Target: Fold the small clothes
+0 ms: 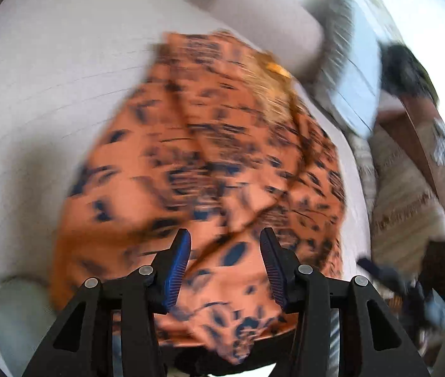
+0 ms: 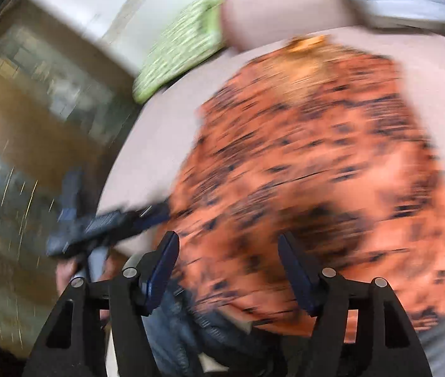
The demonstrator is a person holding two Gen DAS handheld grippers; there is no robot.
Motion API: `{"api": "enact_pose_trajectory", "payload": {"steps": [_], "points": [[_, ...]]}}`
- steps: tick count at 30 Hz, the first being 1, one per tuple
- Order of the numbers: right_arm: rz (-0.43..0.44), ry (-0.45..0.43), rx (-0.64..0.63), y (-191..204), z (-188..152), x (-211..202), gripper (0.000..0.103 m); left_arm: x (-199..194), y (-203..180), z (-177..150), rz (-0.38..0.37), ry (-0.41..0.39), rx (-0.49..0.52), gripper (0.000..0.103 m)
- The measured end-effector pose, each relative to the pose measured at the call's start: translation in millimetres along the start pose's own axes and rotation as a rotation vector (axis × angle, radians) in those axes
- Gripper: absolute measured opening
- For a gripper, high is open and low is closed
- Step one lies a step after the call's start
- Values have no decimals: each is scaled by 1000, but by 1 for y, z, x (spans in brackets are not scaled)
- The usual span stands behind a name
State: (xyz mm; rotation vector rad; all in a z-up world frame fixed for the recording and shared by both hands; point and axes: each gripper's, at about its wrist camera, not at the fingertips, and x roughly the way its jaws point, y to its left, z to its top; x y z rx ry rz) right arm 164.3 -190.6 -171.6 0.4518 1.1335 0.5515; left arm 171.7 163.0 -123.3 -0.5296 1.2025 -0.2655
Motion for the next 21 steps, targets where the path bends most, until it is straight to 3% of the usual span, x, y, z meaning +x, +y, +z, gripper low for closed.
{"api": "enact_pose_trajectory", "payload": {"steps": [4, 8, 11, 15, 21], "points": [[-37, -109, 208, -89, 27, -25, 69, 30, -62, 24, -40, 47, 141, 46], [-88, -160, 285, -145, 50, -25, 69, 69, -126, 63, -105, 115, 216, 48], [-87, -173, 335, -178, 65, -18, 68, 107, -171, 86, -90, 136, 263, 49], [-35, -200, 379, -205, 74, -2, 66, 174, -211, 110, -56, 207, 255, 50], [-24, -248, 369, -230, 58, 0, 64, 267, -256, 138, 182, 177, 334, 50]]}}
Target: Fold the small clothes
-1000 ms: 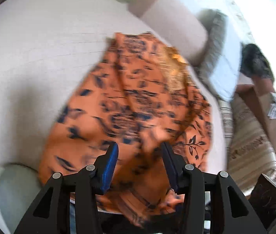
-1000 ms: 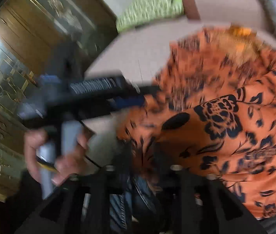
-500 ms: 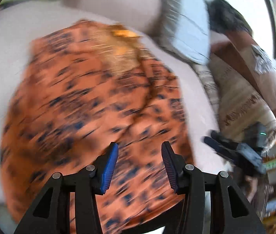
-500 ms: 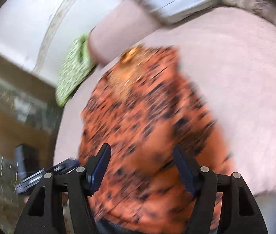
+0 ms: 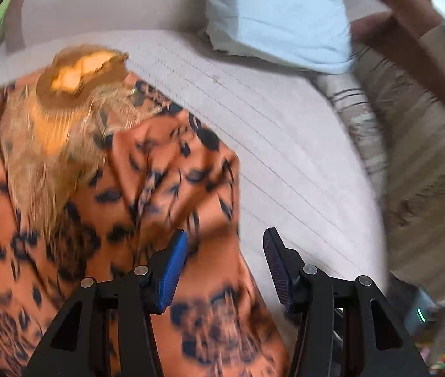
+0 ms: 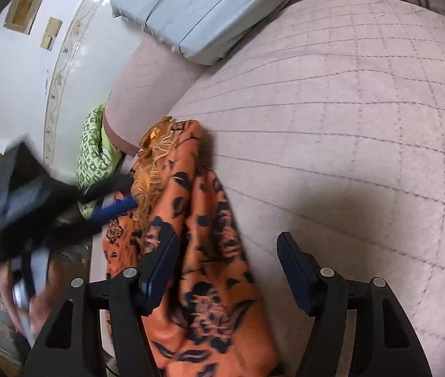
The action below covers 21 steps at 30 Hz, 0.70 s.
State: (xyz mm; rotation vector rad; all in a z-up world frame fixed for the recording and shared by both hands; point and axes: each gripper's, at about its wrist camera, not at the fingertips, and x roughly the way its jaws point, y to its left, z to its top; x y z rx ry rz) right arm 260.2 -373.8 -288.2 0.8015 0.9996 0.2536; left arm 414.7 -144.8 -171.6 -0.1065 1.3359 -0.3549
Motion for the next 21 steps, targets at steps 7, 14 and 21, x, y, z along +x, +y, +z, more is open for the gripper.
{"api": "enact_pose_trajectory", "payload": {"steps": [7, 14, 21], "points": [[71, -31, -13, -2, 1, -10, 64, 69, -41, 13, 186, 65, 197, 8], [125, -38, -94, 16, 0, -14, 64, -16, 28, 15, -147, -54, -49, 6], [3, 51, -303, 65, -6, 9, 64, -40, 96, 12, -272, -68, -205, 6]]}}
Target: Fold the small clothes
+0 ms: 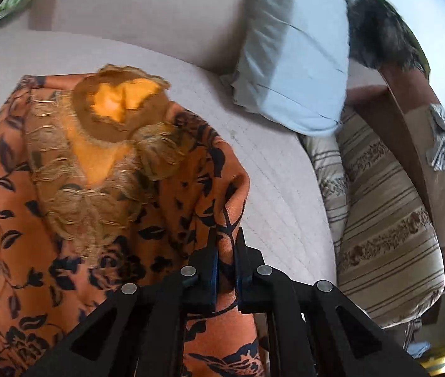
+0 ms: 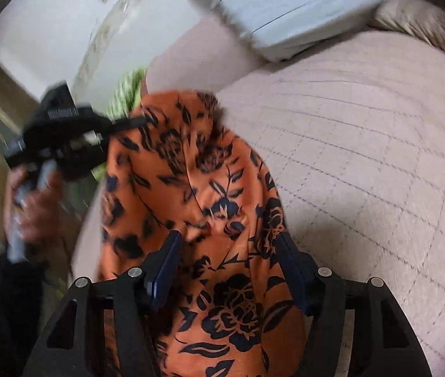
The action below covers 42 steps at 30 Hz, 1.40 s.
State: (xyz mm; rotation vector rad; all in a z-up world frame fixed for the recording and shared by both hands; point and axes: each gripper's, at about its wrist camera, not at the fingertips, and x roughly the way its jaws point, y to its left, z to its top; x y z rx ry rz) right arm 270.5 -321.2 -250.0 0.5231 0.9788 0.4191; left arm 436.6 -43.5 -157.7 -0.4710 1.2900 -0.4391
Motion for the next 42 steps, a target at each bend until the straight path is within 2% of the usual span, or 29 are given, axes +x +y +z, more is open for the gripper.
{"api": "enact_pose_trajectory", "payload": {"steps": [6, 12, 17, 18, 21, 24, 27, 29, 30, 32, 36, 40, 42], "points": [[-128, 104, -229, 30, 3, 23, 64, -22, 25, 2, -38, 0, -37, 6], [-196, 148, -482, 68, 6, 49, 62, -34, 36, 4, -60, 5, -65, 6], [-282, 246, -585, 71, 4, 84, 62, -35, 47, 8, -58, 26, -75, 6], [-281, 263, -595, 71, 3, 88, 60, -34, 49, 8, -54, 28, -75, 6], [-337, 270, -675, 80, -3, 99, 59, -33, 54, 9, -43, 32, -81, 6], [-416, 244, -718, 93, -1, 110, 49, -32, 59, 9, -48, 31, -104, 6], [-430, 235, -742, 101, -5, 119, 47, -31, 62, 11, -57, 35, -116, 6], [-438, 226, -763, 106, -8, 124, 30, -30, 61, 11, -48, 41, -114, 6], [-421, 221, -747, 105, -9, 122, 12, -30, 60, 12, -45, 43, -111, 6], [-390, 194, -684, 100, -3, 113, 10, -31, 54, 13, -48, 44, -95, 6], [-240, 42, -435, 75, 26, 46, 9, -32, 42, 16, -89, 46, -75, 6], [-112, -84, -184, 24, 51, -12, 9, -17, 17, 20, -120, 68, -14, 6], [-81, -101, -94, -1, 59, -18, 9, -5, 7, 24, -104, 72, 3, 6]]}}
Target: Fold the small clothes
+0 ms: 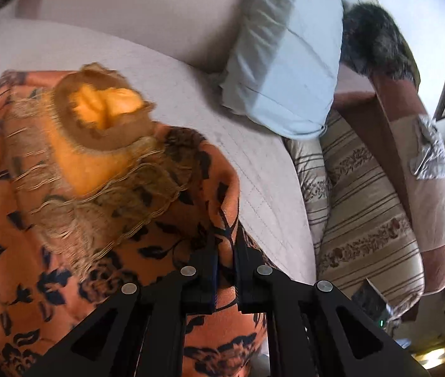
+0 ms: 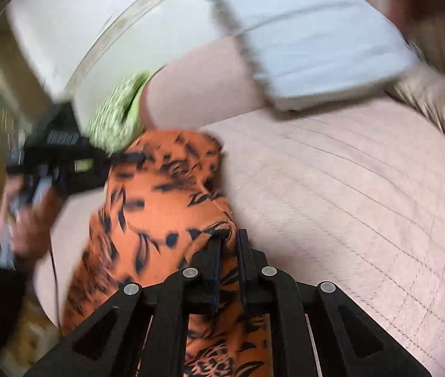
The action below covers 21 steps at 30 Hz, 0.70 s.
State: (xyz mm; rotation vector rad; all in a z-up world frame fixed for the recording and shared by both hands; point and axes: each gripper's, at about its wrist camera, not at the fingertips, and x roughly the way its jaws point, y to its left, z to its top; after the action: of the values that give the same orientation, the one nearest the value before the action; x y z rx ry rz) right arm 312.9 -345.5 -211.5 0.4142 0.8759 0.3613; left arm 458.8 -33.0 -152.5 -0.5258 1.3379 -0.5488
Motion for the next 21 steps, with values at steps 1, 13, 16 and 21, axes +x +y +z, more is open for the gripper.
{"api": "enact_pose_trajectory", "payload": {"steps": [1, 13, 16, 21], "points": [[16, 3, 43, -12, 1, 2, 9, 9, -5, 4, 15, 4, 11, 6], [92, 78, 310, -84, -17, 46, 19, 24, 23, -3, 208, 4, 12, 24], [96, 62, 301, -74, -6, 34, 25, -39, 32, -39, 207, -79, 29, 38], [71, -10, 291, -52, -18, -24, 50, -132, 67, -122, 266, -202, -41, 47]]}}
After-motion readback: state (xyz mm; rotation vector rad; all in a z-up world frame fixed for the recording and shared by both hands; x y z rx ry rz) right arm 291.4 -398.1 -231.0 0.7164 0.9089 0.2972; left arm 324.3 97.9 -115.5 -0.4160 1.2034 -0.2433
